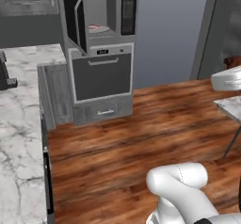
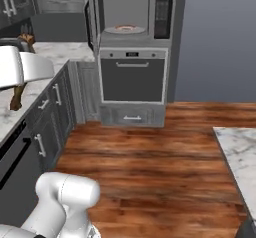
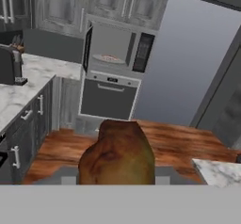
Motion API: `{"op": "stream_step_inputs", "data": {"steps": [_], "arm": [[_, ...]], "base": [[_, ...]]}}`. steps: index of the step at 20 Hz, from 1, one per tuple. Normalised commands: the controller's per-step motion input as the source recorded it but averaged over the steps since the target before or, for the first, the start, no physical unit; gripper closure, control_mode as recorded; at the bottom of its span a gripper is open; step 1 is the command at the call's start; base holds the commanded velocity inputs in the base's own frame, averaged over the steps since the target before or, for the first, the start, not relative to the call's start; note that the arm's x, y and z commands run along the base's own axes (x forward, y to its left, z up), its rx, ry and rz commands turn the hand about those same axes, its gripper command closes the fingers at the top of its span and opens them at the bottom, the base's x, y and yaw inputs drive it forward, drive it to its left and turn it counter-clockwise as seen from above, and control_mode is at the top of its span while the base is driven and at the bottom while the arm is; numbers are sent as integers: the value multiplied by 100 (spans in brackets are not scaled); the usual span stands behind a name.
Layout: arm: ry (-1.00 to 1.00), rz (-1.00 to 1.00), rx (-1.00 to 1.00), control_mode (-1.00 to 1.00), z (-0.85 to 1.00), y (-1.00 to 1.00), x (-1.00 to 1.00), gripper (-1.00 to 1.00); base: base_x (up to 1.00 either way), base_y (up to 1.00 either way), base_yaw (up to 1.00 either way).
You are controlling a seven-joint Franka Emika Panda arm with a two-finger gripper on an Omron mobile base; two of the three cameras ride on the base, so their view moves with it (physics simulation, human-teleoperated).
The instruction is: Transport the chicken drumstick from the fridge to the microwave and turn on the microwave.
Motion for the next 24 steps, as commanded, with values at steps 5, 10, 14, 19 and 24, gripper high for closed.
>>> {"op": "stream_step_inputs", "data": {"steps": [5,10,14,19,24], "arm": [[0,0,0,100,0,0,0,100],[0,0,0,100,0,0,0,100],[0,0,0,100,0,0,0,100],[0,0,0,100,0,0,0,100],[0,0,0,100,0,0,0,100]], "base": [[69,29,0],[78,23,0],[73,20,0],[68,15,0],[73,5,1]]}}
